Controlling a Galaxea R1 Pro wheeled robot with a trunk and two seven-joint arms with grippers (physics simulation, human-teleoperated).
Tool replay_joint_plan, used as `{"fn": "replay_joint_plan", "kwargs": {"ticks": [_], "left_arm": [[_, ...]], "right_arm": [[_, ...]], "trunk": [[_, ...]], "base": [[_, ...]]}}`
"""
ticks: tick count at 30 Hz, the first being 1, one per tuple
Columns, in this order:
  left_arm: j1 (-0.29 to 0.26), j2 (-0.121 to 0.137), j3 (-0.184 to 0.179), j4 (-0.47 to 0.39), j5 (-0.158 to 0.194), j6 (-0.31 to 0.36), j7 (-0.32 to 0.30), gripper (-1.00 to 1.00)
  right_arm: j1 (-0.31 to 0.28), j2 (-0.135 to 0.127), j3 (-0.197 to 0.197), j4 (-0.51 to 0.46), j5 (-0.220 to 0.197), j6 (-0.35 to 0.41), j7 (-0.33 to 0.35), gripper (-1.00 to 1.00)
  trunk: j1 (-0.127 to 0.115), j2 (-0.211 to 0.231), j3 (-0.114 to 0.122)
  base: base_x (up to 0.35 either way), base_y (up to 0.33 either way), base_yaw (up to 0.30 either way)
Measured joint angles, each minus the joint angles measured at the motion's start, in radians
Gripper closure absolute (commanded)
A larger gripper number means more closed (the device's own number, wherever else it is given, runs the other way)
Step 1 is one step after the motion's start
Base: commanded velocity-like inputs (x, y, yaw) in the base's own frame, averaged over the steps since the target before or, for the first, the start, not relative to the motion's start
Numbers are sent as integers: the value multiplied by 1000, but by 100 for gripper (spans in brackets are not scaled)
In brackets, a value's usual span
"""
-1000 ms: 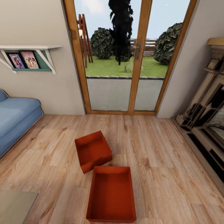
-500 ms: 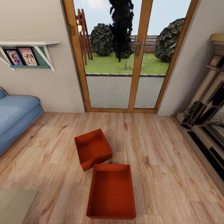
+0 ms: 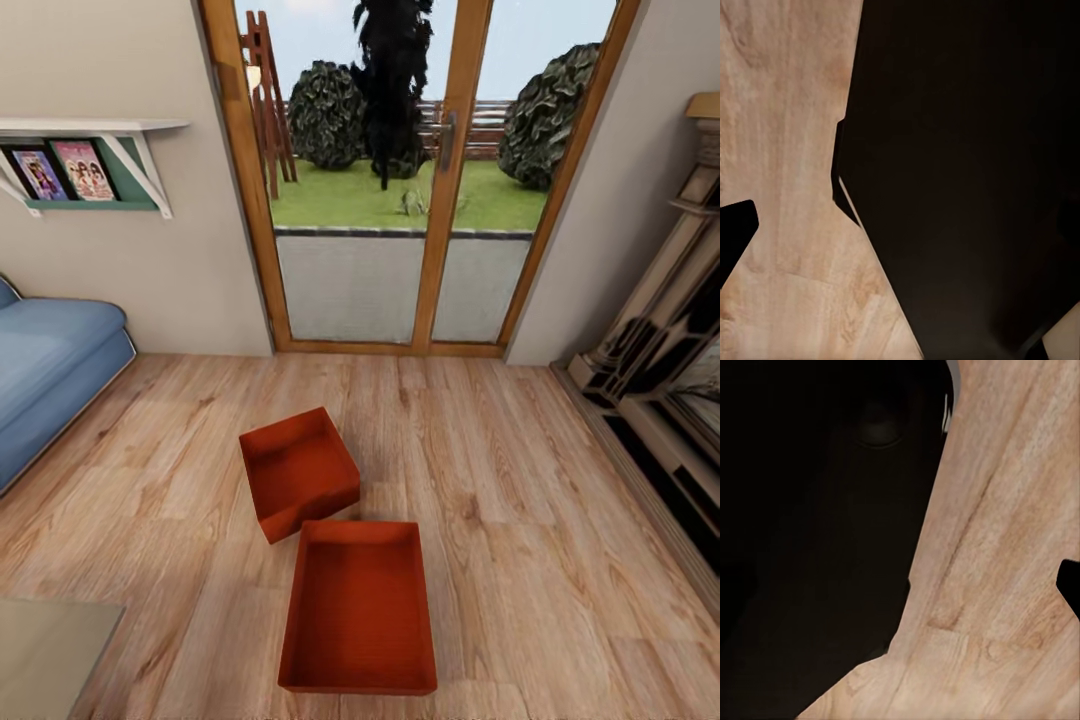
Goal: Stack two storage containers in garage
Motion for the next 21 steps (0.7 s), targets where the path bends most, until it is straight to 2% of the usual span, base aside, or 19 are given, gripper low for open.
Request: {"fn": "replay_joint_plan", "kwargs": {"ticks": [21], "left_arm": [[0, -2, 0, 0, 0, 1, 2, -100]], "right_arm": [[0, 0, 0, 0, 1, 2, -1, -100]], "trunk": [[0, 0, -34]], "base": [[0, 0, 0]]}}
